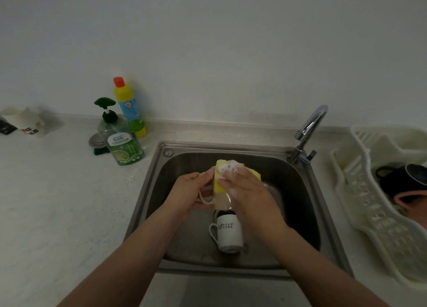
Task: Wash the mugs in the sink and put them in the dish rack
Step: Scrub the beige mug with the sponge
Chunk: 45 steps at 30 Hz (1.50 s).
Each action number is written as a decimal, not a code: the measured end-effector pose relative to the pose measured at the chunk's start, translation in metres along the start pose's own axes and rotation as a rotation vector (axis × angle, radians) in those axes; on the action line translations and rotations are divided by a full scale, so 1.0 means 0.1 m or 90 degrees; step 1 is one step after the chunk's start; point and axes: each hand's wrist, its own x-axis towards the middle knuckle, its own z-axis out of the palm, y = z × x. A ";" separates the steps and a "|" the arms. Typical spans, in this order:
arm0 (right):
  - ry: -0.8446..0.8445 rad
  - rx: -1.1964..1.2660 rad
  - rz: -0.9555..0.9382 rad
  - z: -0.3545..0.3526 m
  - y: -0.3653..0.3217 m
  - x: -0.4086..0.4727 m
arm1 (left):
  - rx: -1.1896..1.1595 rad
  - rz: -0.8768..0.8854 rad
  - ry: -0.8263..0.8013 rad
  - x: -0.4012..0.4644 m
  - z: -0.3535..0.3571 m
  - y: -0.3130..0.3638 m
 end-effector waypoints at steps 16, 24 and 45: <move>0.096 0.349 0.275 0.00 0.03 -0.33 | -0.037 -0.095 -0.103 0.01 -0.16 0.01; 0.132 0.361 0.294 -0.15 -0.06 -0.44 | -0.059 -0.075 -0.137 -0.03 -0.11 0.06; 0.008 0.023 -0.020 0.00 -0.07 0.02 | 0.026 -0.019 -0.004 0.00 -0.07 -0.01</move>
